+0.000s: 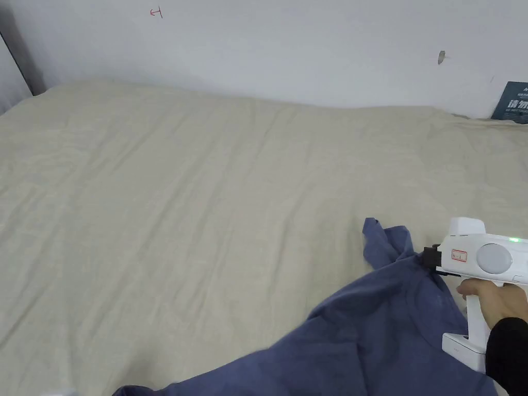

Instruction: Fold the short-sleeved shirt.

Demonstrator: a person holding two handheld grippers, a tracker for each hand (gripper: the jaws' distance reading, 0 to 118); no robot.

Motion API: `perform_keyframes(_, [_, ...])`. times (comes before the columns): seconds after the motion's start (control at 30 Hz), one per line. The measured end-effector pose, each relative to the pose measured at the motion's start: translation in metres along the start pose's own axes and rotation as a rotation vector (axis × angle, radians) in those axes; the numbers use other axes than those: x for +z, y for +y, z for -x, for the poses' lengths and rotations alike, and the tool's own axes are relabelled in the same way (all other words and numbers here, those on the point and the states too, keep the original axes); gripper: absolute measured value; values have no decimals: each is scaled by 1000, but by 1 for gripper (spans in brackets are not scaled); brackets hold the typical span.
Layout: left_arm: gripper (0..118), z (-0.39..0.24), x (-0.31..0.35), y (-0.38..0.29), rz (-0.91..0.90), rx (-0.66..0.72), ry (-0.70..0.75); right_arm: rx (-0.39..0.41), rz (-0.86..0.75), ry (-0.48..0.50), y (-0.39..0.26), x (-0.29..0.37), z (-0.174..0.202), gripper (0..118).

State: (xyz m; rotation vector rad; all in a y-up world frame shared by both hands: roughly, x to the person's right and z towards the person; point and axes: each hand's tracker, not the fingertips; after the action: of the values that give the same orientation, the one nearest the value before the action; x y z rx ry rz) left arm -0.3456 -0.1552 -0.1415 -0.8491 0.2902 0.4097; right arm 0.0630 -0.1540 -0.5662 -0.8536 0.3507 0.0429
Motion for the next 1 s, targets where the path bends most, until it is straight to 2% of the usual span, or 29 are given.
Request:
perform_keyframes(0.23, [3,2,11,2,-49,-5,-20,-12,-195,56,19,85,-13,4])
perform_keyframes(0.5, [3,3,40,31,-164,28,-54,-127,-404,122,43,187,-44,4])
perform_keyframes(0.6, [3,4,54,57,-238,1,-53,-119,-477,110,53,224,-54,4])
perform_keyframes(0.87, [3,-15,94,160,-468,-60,-78,-192,-681,122,83,312,-82,4])
perform_keyframes(1.0, [3,-32,108,209,-547,-59,-115,-197,-740,101,98,339,-95,4])
